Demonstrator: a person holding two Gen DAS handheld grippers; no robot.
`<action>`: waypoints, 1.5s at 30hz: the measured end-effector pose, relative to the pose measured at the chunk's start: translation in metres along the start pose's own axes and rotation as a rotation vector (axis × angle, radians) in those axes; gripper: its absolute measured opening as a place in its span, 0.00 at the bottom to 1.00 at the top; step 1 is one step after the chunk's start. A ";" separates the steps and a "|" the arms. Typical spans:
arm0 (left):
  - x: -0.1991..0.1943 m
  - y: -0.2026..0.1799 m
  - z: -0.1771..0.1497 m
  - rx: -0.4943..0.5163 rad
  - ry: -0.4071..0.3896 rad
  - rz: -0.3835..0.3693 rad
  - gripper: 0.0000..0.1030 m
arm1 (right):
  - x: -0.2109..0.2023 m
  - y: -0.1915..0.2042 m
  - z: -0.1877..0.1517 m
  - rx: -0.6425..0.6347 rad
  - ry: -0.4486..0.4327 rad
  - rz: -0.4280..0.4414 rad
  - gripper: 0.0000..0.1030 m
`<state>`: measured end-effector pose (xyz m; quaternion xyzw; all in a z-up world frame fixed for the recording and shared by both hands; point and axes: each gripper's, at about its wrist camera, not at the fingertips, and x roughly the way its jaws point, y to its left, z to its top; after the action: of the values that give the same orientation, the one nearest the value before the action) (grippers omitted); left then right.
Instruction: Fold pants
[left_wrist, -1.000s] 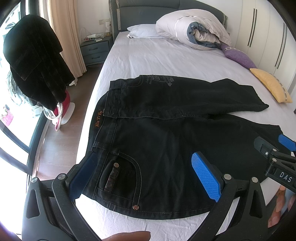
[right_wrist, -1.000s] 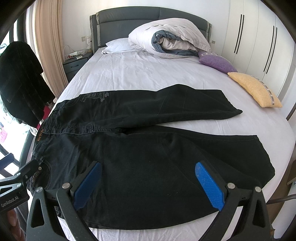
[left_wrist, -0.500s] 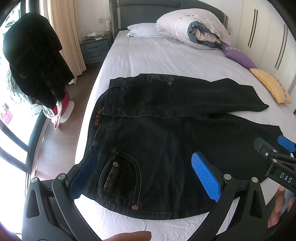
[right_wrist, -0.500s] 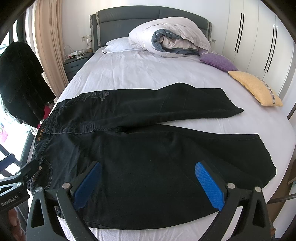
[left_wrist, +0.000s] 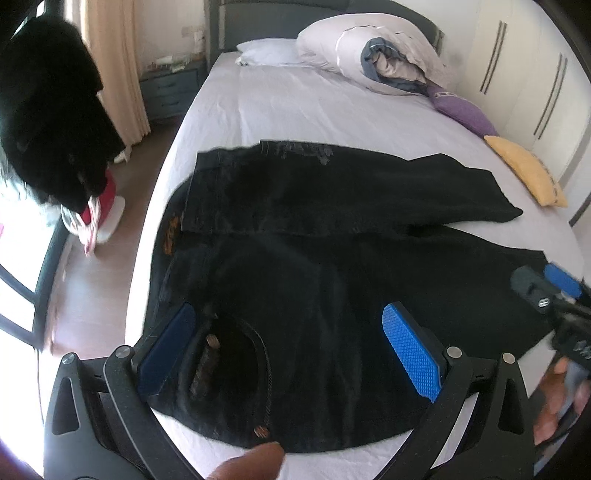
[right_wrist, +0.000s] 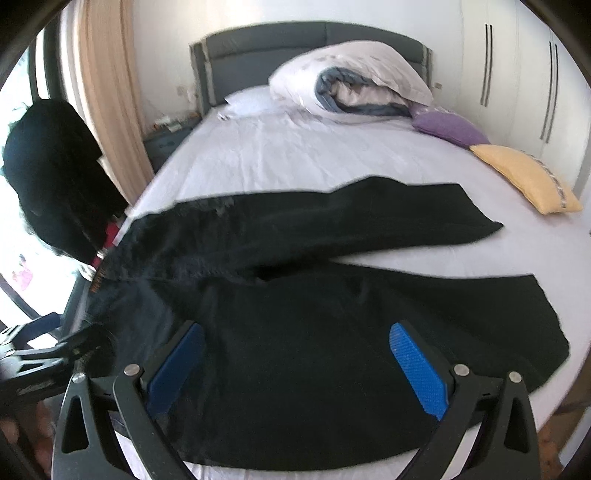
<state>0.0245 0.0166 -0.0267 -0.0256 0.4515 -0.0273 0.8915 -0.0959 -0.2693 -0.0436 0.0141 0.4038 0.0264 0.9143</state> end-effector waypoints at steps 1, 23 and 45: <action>0.004 0.000 0.004 0.024 0.000 0.009 1.00 | 0.000 -0.003 0.005 -0.002 -0.006 0.017 1.00; 0.231 0.048 0.237 0.455 0.262 -0.133 0.69 | 0.104 -0.057 0.128 -0.318 0.048 0.331 0.77; 0.328 0.079 0.291 0.359 0.445 -0.308 0.11 | 0.187 -0.029 0.140 -0.445 0.149 0.436 0.64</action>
<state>0.4546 0.0778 -0.1241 0.0705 0.6141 -0.2459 0.7466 0.1348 -0.2878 -0.0884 -0.1020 0.4415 0.3104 0.8357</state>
